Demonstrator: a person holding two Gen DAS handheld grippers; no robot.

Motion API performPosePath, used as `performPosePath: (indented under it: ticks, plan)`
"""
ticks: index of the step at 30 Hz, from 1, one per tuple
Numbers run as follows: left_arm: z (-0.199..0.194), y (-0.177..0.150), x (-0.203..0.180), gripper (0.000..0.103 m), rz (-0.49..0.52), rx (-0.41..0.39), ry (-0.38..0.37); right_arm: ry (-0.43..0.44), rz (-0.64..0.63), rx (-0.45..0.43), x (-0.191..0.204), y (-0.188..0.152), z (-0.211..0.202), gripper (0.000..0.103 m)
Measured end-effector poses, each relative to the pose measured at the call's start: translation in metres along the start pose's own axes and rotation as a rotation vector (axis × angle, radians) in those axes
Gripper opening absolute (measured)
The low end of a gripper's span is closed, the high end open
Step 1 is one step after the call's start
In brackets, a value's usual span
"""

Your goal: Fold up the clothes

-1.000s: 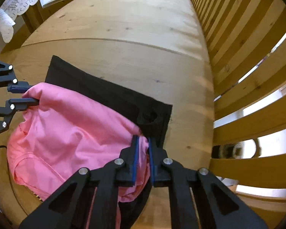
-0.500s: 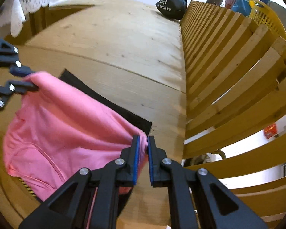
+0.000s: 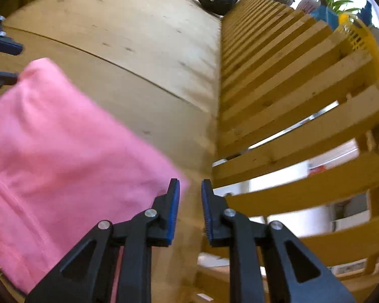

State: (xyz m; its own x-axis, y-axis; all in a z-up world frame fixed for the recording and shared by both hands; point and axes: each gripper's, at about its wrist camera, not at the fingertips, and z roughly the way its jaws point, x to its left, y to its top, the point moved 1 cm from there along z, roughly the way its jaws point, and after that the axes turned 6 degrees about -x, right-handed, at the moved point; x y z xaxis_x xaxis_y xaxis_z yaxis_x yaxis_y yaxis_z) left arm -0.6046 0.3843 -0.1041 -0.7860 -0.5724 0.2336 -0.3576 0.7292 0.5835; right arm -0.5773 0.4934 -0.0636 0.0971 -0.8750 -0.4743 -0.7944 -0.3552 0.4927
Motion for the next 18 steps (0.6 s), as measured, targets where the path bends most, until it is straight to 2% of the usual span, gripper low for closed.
performPosePath:
  ticks: [1,2,5,9,12,14,15,17,18]
  plan:
    - [-0.007,-0.002,0.003,0.049,-0.008,-0.010,-0.019,0.016,0.022,-0.029,-0.002,-0.004,-0.013,0.033]
    - [-0.016,-0.006,0.003,0.047,0.001,-0.012,-0.017,0.031,0.045,-0.058,-0.004,-0.007,-0.025,0.045]
    - [-0.045,-0.025,-0.026,0.047,0.122,-0.012,-0.075,0.098,0.061,-0.123,0.000,-0.029,-0.068,0.046]
    - [-0.069,-0.054,-0.076,0.049,0.311,-0.017,-0.141,0.203,-0.003,-0.107,0.028,-0.068,-0.088,0.046]
    - [-0.069,-0.061,-0.104,0.052,0.406,-0.013,-0.179,0.270,-0.043,-0.090,0.049,-0.093,-0.096,0.047]
    - [-0.059,-0.059,-0.115,0.052,0.424,-0.001,-0.187,0.292,-0.031,-0.071,0.054,-0.097,-0.087,0.047]
    - [-0.049,-0.058,-0.116,0.052,0.411,0.037,-0.203,0.312,-0.010,-0.039,0.053,-0.101,-0.078,0.047]
    - [-0.033,-0.060,-0.110,0.052,0.343,0.083,-0.249,0.351,0.022,0.047,0.052,-0.110,-0.057,0.047]
    - [-0.031,-0.061,-0.104,0.052,0.302,0.098,-0.273,0.363,0.032,0.055,0.050,-0.114,-0.053,0.047]
